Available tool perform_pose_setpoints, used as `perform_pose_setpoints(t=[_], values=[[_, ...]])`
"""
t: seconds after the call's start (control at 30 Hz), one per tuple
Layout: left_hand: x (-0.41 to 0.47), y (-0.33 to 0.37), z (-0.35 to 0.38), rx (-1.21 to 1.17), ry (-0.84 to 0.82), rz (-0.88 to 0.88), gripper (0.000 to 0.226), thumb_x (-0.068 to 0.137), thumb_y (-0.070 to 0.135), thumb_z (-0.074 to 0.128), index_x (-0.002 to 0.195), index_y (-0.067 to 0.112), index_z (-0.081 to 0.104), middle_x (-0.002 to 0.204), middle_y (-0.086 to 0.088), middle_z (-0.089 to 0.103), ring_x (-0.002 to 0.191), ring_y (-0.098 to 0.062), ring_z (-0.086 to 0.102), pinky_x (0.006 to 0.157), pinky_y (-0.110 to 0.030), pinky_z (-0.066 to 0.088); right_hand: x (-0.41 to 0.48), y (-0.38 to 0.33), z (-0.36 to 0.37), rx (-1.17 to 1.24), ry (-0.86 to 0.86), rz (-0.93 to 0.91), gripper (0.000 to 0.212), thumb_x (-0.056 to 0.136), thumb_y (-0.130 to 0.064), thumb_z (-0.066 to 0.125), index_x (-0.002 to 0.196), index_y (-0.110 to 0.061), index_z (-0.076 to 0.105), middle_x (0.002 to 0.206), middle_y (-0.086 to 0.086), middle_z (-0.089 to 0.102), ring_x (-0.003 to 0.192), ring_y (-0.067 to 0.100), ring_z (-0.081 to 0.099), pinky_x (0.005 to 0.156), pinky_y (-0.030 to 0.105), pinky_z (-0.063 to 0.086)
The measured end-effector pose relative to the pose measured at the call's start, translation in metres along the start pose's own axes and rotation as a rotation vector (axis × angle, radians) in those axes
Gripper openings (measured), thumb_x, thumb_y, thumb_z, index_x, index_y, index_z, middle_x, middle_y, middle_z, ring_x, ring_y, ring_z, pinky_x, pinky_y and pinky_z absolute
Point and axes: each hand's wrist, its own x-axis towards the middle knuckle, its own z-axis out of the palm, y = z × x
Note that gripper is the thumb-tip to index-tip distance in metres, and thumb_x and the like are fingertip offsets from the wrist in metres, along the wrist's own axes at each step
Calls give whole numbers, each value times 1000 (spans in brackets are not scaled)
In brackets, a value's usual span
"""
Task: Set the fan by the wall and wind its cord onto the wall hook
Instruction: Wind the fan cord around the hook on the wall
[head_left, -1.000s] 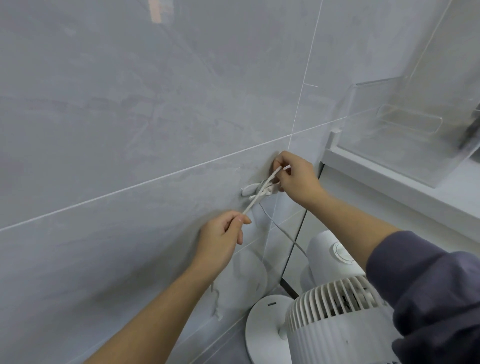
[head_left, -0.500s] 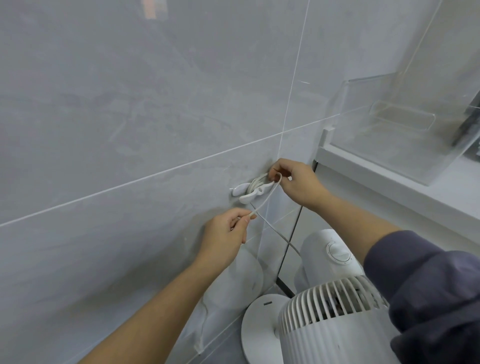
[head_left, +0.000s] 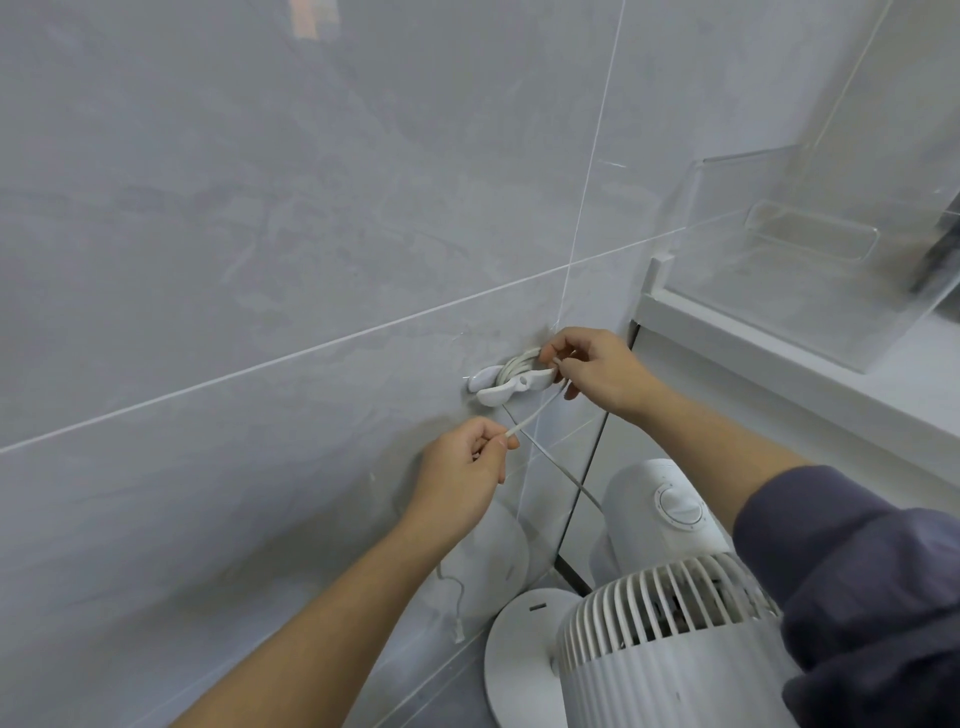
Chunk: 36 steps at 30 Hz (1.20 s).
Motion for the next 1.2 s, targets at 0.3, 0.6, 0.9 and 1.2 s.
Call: perform_pose_setpoints(t=[0.3, 0.6, 0.9, 1.2], values=[[0, -6, 1, 31, 18, -14, 27, 95, 9, 46, 81, 22, 65, 57, 1, 51, 42, -2, 36, 40, -12, 30, -3, 9, 6, 211, -5, 76, 37, 85, 13, 46, 83, -17, 68, 77, -4, 61, 68, 10, 56, 62, 21, 52], [0, -26, 1, 102, -2, -38, 25, 97, 11, 45, 96, 20, 68, 54, 3, 42, 51, -14, 35, 45, -21, 30, -7, 15, 16, 367, -40, 195, 34, 86, 12, 50, 89, -19, 64, 85, 2, 65, 80, 17, 62, 67, 30, 53], [-5, -44, 0, 42, 12, -160, 27, 96, 10, 42, 84, 20, 64, 53, 5, 46, 46, -10, 36, 40, -16, 30, -5, 7, 23, 373, -161, 348, 32, 84, 9, 53, 96, -21, 58, 96, 6, 64, 86, 17, 66, 61, 26, 53], [14, -21, 21, -90, -62, -166, 20, 91, 23, 51, 80, 18, 66, 52, 11, 54, 44, -8, 45, 45, -20, 37, -7, 4, 28, 424, -165, 356, 26, 86, 5, 48, 97, -15, 61, 86, 3, 70, 78, 12, 70, 69, 30, 58]])
